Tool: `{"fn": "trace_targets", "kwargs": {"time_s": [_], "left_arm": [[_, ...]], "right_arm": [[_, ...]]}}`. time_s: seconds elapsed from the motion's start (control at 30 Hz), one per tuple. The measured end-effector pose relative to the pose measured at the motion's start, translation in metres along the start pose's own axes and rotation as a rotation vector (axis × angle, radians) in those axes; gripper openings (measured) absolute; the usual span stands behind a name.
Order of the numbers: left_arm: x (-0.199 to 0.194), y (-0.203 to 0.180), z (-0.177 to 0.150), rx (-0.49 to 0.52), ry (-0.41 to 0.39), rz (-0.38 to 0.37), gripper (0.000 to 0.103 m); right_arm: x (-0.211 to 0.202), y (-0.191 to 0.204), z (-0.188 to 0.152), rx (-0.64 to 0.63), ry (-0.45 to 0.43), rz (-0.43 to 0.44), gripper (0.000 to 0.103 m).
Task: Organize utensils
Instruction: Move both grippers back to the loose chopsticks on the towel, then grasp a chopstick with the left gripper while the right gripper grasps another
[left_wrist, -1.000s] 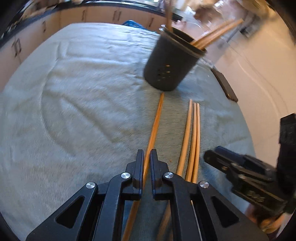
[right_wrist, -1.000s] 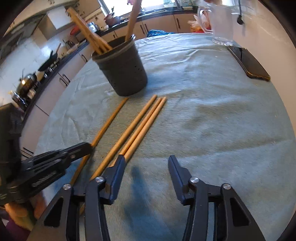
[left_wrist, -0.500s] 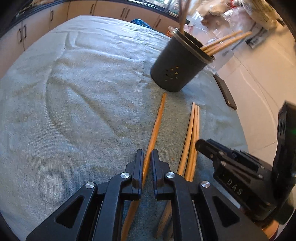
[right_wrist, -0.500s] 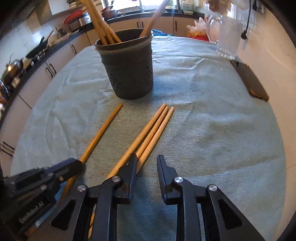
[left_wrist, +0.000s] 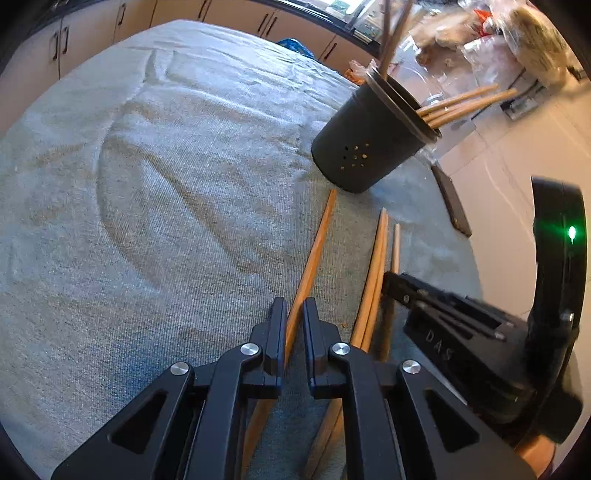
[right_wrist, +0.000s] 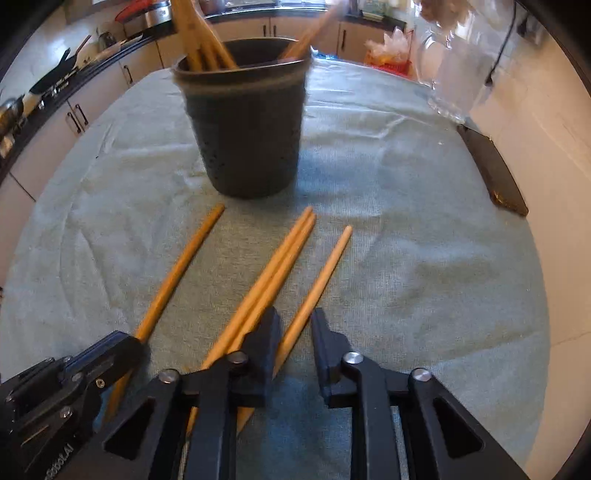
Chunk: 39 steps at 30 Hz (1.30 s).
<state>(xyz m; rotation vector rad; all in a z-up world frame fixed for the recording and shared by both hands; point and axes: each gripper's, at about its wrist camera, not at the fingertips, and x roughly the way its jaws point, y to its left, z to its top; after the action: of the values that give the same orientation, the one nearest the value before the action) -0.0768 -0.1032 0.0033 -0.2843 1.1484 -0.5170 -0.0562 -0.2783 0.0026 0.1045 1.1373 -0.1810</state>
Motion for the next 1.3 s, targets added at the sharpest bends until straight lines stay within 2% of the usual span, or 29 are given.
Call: {"fn": "trace_targets", "kwargs": {"time_s": [0.07, 0.17, 0.23, 0.3, 0.37, 0.5, 0.6, 0.77, 0.83, 0.87, 0.9, 0.93, 1.0, 1.07, 1.3], "left_arm": [[-0.002, 0.009, -0.002, -0.064, 0.023, -0.043, 0.009], [-0.007, 0.022, -0.008, -0.162, 0.073, -0.088, 0.010], [-0.009, 0.026, -0.009, -0.186, 0.094, -0.090, 0.010], [-0.012, 0.023, -0.008, -0.167, 0.103, -0.062, 0.010], [-0.013, 0.017, -0.005, -0.127, 0.114, -0.024, 0.016], [-0.007, 0.004, 0.004, -0.071, 0.160, 0.023, 0.024], [0.002, -0.008, 0.015, -0.013, 0.200, 0.049, 0.037], [0.019, -0.025, 0.034, 0.043, 0.223, 0.110, 0.037], [0.023, -0.027, 0.042, 0.059, 0.213, 0.120, 0.037], [0.025, -0.029, 0.044, 0.072, 0.205, 0.132, 0.035], [0.026, -0.031, 0.045, 0.091, 0.193, 0.149, 0.026], [0.029, -0.032, 0.044, 0.109, 0.195, 0.157, 0.007], [0.026, -0.033, 0.042, 0.124, 0.163, 0.142, 0.007], [0.016, -0.030, 0.039, 0.112, 0.133, 0.122, 0.006], [-0.064, -0.048, 0.025, 0.223, -0.074, 0.095, 0.006]], "right_arm": [[-0.003, -0.002, -0.004, -0.029, 0.017, 0.015, 0.014], [-0.009, -0.015, -0.018, -0.084, 0.048, -0.018, 0.014], [-0.012, -0.030, -0.028, -0.107, 0.066, -0.031, 0.015], [-0.017, -0.050, -0.035, -0.105, 0.075, -0.045, 0.036], [-0.018, -0.069, -0.040, -0.069, 0.084, -0.026, 0.041], [-0.014, -0.093, -0.038, 0.014, 0.105, 0.044, 0.041], [-0.009, -0.098, -0.027, 0.025, 0.102, 0.047, 0.041], [0.001, -0.093, -0.004, 0.032, 0.114, 0.040, 0.038], [0.002, -0.089, 0.001, 0.036, 0.113, 0.037, 0.032], [0.002, -0.088, 0.003, 0.038, 0.108, 0.038, 0.023], [0.002, -0.087, 0.003, 0.033, 0.099, 0.038, 0.010], [0.001, -0.084, 0.002, 0.028, 0.092, 0.036, 0.009], [0.002, -0.083, 0.000, 0.030, 0.070, 0.043, 0.006], [-0.007, -0.089, -0.007, 0.064, 0.022, 0.099, 0.006], [-0.077, -0.106, -0.025, 0.103, -0.207, 0.168, 0.006]]}}
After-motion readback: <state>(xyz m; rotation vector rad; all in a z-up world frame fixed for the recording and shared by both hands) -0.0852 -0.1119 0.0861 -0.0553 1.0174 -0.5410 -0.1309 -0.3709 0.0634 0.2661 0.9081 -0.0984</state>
